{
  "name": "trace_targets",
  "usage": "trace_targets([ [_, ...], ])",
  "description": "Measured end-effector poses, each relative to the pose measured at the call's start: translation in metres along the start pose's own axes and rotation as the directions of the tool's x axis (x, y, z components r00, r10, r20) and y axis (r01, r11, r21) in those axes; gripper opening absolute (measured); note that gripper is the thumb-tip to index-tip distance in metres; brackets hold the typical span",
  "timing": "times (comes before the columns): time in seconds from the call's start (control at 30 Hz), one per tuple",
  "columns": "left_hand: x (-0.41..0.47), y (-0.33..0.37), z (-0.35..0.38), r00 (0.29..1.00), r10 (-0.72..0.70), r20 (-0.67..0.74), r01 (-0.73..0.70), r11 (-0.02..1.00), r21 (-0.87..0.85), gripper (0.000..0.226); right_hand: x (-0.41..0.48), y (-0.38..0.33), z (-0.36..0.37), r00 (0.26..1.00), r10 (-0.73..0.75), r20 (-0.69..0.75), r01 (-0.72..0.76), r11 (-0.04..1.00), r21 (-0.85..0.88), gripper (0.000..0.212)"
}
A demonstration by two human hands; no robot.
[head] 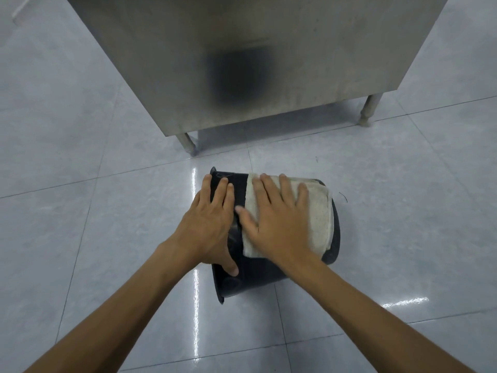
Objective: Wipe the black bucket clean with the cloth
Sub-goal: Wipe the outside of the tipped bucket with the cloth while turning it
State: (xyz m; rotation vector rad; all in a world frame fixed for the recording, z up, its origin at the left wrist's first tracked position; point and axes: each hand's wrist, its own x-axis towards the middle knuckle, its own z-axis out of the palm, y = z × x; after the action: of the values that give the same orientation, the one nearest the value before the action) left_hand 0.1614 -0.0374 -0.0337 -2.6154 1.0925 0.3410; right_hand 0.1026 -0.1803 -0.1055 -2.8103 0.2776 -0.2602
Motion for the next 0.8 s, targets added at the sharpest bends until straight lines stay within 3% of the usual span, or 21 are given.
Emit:
trace_targets([
  [0.2, -0.002, -0.002, 0.006, 1.0, -0.003, 0.016, 0.004, 0.999, -0.036, 0.156, -0.038, -0.001, 0.014, 0.981, -0.101, -0.165, 0.096, 0.995, -0.034, 0.068],
  [0.27, 0.0, -0.002, 0.004, 0.999, 0.033, -0.023, -0.033, 0.999, -0.001, 0.153, -0.018, -0.001, 0.006, 0.99, -0.06, -0.124, 0.057, 0.998, -0.026, 0.064],
  [0.4, -0.002, -0.002, 0.007, 0.999, 0.036, -0.03, -0.037, 0.999, -0.003, 0.157, 0.041, -0.007, -0.01, 0.988, 0.091, 0.124, -0.091, 0.996, -0.006, 0.064],
  [0.47, -0.005, 0.0, 0.007, 0.999, 0.034, -0.033, -0.033, 0.999, 0.014, 0.159, 0.056, -0.014, -0.01, 0.98, 0.127, 0.155, -0.124, 0.992, -0.032, 0.065],
  [0.57, -0.003, -0.003, 0.008, 1.0, 0.022, -0.005, -0.022, 1.0, -0.019, 0.161, 0.037, -0.017, -0.005, 0.992, 0.097, 0.085, -0.09, 0.992, -0.085, 0.069],
  [0.67, 0.001, -0.008, 0.008, 0.999, 0.008, 0.05, -0.006, 0.998, -0.055, 0.163, -0.015, -0.015, 0.006, 0.997, -0.001, -0.078, -0.004, 0.998, -0.06, 0.064],
  [0.8, 0.003, -0.01, 0.008, 1.0, 0.018, -0.017, -0.019, 0.999, -0.036, 0.161, -0.045, -0.009, 0.019, 0.972, -0.099, -0.215, 0.091, 0.995, -0.048, 0.058],
])
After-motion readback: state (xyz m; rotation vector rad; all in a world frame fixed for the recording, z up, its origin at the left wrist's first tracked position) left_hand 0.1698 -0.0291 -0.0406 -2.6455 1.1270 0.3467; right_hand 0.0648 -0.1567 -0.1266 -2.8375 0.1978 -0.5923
